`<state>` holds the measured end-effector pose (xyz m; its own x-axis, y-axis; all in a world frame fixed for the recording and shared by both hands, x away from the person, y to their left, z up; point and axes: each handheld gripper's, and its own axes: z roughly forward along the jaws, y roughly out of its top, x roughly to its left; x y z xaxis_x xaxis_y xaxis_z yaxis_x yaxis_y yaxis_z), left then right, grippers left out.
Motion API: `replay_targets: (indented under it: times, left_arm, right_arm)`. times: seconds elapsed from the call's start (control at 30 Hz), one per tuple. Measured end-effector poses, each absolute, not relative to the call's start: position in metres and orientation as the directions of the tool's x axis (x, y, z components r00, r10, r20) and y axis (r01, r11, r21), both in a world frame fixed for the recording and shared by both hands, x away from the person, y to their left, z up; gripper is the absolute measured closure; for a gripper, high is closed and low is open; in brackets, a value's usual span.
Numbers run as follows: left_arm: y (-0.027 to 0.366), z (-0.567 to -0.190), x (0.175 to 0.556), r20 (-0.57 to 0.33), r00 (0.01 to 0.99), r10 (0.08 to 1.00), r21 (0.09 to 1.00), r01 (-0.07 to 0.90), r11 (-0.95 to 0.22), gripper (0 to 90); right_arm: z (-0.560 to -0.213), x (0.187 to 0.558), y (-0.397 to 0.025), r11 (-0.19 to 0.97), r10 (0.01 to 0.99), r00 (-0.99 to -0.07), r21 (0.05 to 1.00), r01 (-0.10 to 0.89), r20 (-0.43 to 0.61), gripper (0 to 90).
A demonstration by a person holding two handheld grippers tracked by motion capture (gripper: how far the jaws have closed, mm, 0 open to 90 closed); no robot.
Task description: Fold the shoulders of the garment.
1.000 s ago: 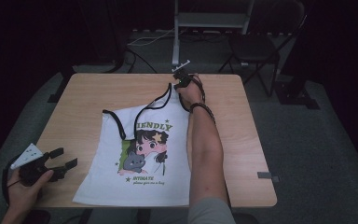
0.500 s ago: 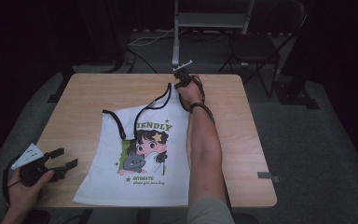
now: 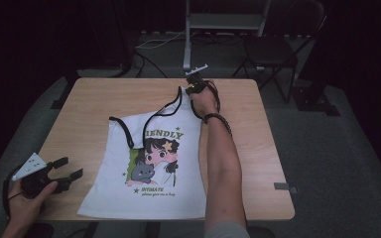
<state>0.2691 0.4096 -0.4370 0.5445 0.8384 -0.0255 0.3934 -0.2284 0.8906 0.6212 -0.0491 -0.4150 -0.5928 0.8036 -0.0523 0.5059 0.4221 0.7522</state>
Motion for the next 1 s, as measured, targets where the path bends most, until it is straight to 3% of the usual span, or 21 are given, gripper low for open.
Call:
replay_targets:
  times: [1.0]
  left_arm:
    - [0.41, -0.437, 0.265, -0.018, 0.538, 0.843, 0.895, 0.385, -0.226, 21.6]
  right_arm:
    - [-0.399, 0.535, -0.032, 0.573, 0.697, -0.687, 0.736, 0.361, -0.206, 79.3]
